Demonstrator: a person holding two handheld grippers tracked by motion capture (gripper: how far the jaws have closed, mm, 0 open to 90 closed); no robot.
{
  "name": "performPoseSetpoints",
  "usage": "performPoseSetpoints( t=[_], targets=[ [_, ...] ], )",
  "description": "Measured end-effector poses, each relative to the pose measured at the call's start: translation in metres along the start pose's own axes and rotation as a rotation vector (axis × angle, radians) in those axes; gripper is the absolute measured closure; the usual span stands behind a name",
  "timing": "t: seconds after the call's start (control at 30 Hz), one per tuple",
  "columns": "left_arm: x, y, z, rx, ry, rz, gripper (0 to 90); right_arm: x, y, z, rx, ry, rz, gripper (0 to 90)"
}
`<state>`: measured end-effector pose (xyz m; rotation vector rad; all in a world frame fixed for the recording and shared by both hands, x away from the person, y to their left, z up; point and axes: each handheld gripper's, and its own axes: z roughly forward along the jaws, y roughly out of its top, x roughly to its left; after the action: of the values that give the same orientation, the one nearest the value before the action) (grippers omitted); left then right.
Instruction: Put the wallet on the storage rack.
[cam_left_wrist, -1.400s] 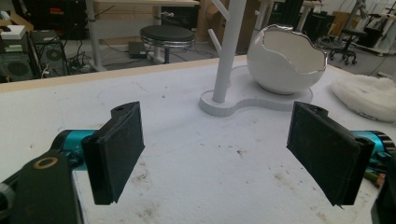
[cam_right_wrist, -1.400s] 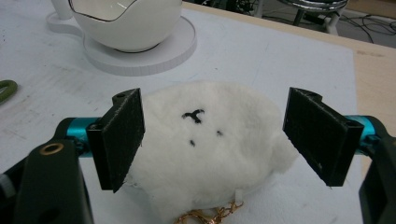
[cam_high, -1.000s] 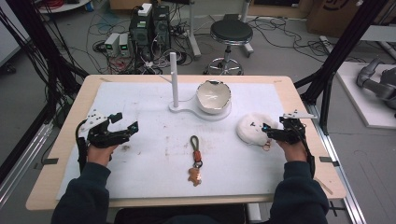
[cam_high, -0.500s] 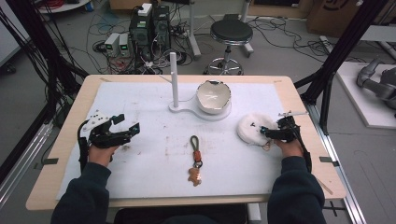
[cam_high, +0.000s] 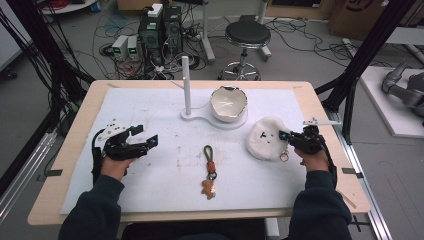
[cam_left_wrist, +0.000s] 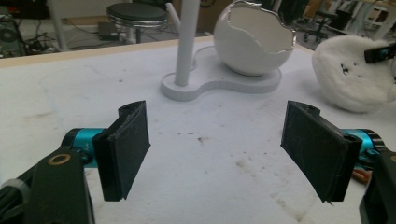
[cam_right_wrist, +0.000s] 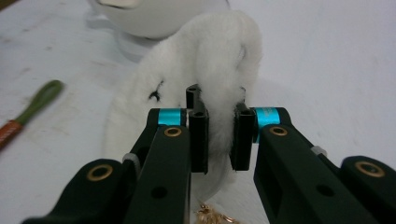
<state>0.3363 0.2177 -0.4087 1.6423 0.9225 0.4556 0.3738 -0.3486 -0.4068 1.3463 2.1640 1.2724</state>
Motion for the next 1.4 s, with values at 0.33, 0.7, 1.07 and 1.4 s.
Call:
performPoseSetpoints(
  t=[0.33, 0.7, 1.07, 1.4],
  targets=[
    [-0.034, 0.008, 0.034, 0.048, -0.176, 0.015, 24.5, 0.046, 0.022, -0.009, -0.163, 0.097, -0.117, 82.4],
    [-0.07, 0.016, 0.089, 0.085, -0.298, 0.019, 24.5, 0.089, 0.034, 0.012, -0.203, 0.196, -0.197, 82.3],
    [-0.092, 0.006, 0.125, 0.202, -0.413, 0.037, 50.5, 0.109, 0.038, 0.026, -0.174, 0.255, -0.232, 82.1],
    [-0.088, 0.016, 0.111, 0.121, -0.387, 0.075, 76.7, 0.107, 0.036, 0.027, -0.147, 0.237, -0.247, 78.7]
  ],
)
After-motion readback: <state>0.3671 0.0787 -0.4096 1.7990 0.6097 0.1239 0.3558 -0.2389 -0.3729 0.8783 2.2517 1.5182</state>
